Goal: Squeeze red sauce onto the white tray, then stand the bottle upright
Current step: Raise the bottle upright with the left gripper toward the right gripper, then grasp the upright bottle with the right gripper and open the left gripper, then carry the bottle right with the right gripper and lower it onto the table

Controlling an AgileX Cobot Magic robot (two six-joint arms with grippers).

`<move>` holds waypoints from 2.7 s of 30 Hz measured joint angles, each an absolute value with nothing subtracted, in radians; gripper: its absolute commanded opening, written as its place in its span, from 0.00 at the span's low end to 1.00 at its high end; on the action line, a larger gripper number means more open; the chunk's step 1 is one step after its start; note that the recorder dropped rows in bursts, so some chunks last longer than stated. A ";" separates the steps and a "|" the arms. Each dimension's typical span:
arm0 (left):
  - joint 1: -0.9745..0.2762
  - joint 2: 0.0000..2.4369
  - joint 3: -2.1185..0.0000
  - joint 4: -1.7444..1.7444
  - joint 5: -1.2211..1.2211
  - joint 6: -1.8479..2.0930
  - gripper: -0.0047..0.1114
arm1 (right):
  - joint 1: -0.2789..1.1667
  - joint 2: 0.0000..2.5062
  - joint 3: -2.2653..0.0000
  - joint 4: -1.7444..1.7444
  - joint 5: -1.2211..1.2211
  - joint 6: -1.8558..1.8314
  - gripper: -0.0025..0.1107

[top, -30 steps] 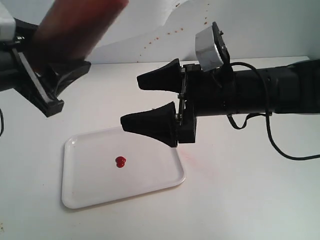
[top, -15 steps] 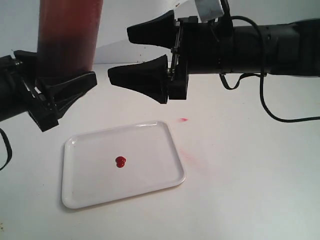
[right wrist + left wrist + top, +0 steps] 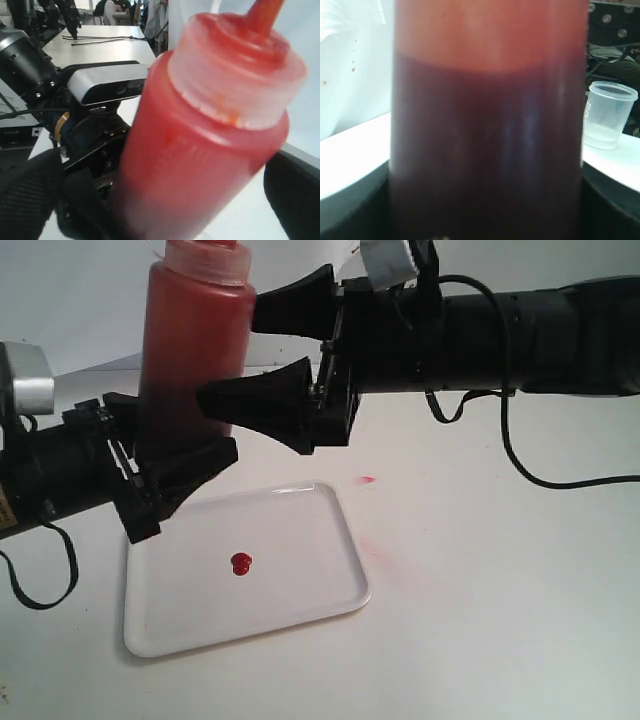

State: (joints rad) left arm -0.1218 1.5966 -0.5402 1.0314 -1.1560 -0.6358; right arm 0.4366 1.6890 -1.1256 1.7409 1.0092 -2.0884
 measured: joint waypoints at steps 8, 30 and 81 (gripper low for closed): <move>-0.257 1.652 -0.540 0.921 -1.156 -0.463 0.04 | 0.506 1.689 -1.126 1.739 0.916 -2.087 0.94; -0.281 1.659 -0.540 0.868 -1.146 -0.445 0.05 | 0.569 1.689 -1.126 1.741 0.744 -2.084 0.02; -0.284 1.659 -0.548 0.848 -1.182 -0.451 0.94 | 0.228 1.697 -1.061 1.714 0.610 -2.093 0.02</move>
State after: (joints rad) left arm -0.2840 1.6586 -0.5485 0.8479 -1.1817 -0.4514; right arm 0.2281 1.6966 -1.0608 1.7138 0.6104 -2.0933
